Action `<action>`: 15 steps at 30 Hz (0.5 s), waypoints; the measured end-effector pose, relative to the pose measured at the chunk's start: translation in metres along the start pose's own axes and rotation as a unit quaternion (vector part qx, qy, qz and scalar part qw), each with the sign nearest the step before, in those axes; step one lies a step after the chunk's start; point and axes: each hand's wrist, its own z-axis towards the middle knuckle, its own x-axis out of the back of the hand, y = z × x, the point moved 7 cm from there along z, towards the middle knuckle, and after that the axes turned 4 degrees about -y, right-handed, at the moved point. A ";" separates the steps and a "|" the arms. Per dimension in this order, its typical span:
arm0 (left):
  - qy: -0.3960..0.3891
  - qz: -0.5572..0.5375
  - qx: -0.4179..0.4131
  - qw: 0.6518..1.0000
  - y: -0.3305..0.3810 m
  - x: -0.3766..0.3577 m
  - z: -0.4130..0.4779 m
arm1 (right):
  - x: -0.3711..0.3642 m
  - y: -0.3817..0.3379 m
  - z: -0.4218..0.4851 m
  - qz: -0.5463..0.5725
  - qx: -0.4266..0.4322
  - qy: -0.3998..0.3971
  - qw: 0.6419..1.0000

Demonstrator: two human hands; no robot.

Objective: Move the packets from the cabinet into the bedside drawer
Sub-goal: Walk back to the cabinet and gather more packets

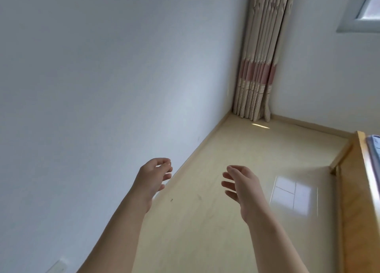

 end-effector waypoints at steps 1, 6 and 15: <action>-0.005 0.004 -0.011 1.000 0.016 -0.012 0.026 | 0.002 -0.013 0.025 0.004 0.007 0.003 1.000; -0.045 0.033 -0.070 0.996 0.117 -0.092 0.144 | 0.023 -0.105 0.149 0.026 0.057 0.019 0.998; -0.126 0.045 -0.077 0.988 0.203 -0.247 0.321 | 0.106 -0.190 0.329 0.045 0.059 0.115 0.991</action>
